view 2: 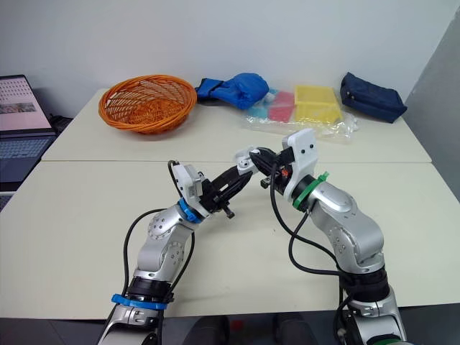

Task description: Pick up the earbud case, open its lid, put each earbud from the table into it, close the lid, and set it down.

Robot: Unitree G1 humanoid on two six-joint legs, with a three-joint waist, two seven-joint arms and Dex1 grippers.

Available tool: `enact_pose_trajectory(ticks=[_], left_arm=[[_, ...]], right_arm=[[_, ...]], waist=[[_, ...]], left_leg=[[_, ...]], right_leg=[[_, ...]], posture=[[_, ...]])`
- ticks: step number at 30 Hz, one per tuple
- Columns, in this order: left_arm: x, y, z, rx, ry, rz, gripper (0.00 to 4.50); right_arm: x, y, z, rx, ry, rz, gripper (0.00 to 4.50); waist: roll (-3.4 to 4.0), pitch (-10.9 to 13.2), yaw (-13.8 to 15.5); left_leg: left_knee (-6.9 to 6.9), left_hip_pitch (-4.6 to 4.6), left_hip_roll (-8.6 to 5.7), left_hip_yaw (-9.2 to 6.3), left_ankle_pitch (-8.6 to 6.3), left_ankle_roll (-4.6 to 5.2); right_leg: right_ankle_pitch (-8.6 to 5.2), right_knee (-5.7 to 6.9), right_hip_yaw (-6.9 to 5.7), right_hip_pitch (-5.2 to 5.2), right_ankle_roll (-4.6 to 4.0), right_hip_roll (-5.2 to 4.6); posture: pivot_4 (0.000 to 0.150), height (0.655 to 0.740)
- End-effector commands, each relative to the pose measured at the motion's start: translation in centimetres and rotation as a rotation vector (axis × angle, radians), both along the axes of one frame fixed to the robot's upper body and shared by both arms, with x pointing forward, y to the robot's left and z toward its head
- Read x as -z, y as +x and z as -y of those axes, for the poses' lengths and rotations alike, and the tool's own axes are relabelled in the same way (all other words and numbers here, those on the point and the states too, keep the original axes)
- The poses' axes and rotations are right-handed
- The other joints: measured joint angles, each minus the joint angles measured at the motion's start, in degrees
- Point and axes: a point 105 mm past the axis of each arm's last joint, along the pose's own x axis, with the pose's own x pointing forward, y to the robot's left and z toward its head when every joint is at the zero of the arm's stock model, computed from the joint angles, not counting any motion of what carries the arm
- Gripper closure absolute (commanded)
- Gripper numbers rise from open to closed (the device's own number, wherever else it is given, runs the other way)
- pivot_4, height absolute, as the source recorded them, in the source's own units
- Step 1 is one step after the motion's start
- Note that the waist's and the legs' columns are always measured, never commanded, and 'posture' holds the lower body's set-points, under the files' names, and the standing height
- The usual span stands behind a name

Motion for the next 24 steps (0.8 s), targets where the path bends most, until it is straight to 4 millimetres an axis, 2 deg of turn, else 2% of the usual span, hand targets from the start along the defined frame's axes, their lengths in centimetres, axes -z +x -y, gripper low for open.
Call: enact_pose_trajectory(ticks=[1,2,3,8,14,18,22,24], left_arm=[[-1.7,-0.6,0.3,0.017,-0.035,0.067,3.77],[-1.6,-0.6,0.2,0.017,-0.034,0.065,3.77],[-1.6,-0.6,0.2,0.017,-0.033,0.063,3.77],[-1.5,-0.5,0.1,0.019,-0.029,0.060,3.77],[-1.6,-0.6,0.2,0.021,-0.029,0.060,3.77],[-1.5,-0.6,0.1,0.021,-0.026,0.057,3.77],[-1.4,-0.5,0.0,0.021,-0.016,0.057,3.77],[-1.3,-0.5,0.1,0.025,-0.007,0.060,3.77]], right_arm=[[-0.2,-0.5,-0.2,-0.015,-0.005,0.023,4.10],[-0.2,-0.5,-0.2,-0.014,-0.006,0.024,4.10],[-0.2,-0.5,-0.1,-0.013,-0.006,0.025,3.36],[-0.6,-0.5,0.0,-0.010,0.018,0.032,1.62],[-1.0,-0.6,0.0,-0.022,0.037,0.040,1.62],[-3.0,-1.3,0.6,-0.075,0.156,0.049,1.62],[-5.7,-2.1,1.8,-0.142,0.192,0.045,1.62],[-6.7,-1.9,2.6,-0.145,0.159,0.028,1.62]], waist=[[0.00,0.0,0.0],[0.00,0.0,0.0],[0.00,0.0,0.0],[0.00,0.0,0.0],[0.00,0.0,0.0],[0.00,0.0,0.0],[0.02,0.0,0.0],[0.02,0.0,0.0]], left_leg=[[0.00,0.00,0.00,0.00,0.00,0.00],[0.00,0.00,0.00,0.00,0.00,0.00],[0.00,0.00,0.00,0.00,0.00,0.00],[0.00,0.01,0.00,0.00,0.00,0.00],[-0.01,0.00,0.00,-0.01,0.00,0.00],[-0.01,0.00,0.01,-0.01,0.00,0.00],[-0.02,-0.01,0.01,-0.02,0.00,0.00],[0.00,-0.01,0.01,-0.02,0.00,0.00]], right_leg=[[0.00,0.00,0.00,0.00,0.00,0.00],[0.00,0.00,0.00,0.00,0.00,0.00],[0.00,0.00,0.00,0.00,0.00,0.00],[0.00,0.00,0.00,0.00,0.00,0.00],[0.00,-0.01,0.00,0.00,0.00,0.00],[0.00,-0.01,0.00,0.00,0.00,0.00],[0.00,-0.02,0.00,-0.01,0.00,0.00],[0.00,-0.02,0.01,-0.01,0.00,-0.02]], posture=[[0.150,0.7400],[0.150,0.7400],[0.150,0.7400],[0.150,0.7400],[0.150,0.7400],[0.150,0.7400],[0.150,0.7400],[0.150,0.7400]])
